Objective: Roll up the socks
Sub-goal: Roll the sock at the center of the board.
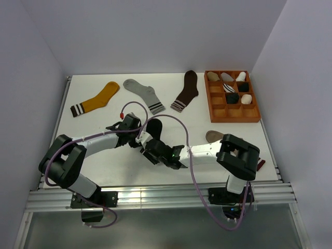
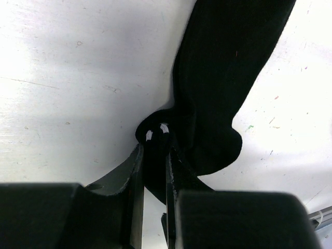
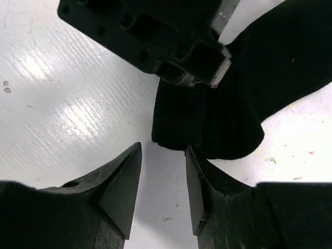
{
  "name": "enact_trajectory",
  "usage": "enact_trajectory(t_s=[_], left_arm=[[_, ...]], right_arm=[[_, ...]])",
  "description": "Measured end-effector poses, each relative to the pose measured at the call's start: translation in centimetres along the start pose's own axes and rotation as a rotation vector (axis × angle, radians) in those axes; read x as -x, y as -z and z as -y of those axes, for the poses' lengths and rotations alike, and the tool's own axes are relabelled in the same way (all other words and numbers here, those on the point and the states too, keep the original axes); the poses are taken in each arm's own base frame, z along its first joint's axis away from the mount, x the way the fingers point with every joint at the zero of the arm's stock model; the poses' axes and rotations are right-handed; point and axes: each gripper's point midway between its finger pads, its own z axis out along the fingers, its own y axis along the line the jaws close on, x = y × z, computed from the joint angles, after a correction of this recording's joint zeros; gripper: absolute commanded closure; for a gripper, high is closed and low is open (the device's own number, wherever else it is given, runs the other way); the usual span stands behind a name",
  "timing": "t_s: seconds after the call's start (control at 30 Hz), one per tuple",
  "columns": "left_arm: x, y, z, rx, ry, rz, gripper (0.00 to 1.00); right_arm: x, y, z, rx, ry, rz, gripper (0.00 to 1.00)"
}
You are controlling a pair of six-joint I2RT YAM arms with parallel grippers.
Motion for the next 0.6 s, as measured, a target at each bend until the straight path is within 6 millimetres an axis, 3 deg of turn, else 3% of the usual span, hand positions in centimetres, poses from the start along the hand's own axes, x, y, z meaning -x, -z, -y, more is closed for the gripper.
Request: enact_trajectory(t_s=[0.27, 0.6], left_arm=[[0.0, 0.0, 0.0, -0.001, 0.000, -0.002, 0.88], [0.0, 0.0, 0.0, 0.000, 0.001, -0.002, 0.88]], right_arm=[[0.7, 0.4, -0.1, -0.034, 0.037, 0.022, 0.51], [3.1, 0.6, -0.1, -0.047, 0.033, 0.078, 0.50]])
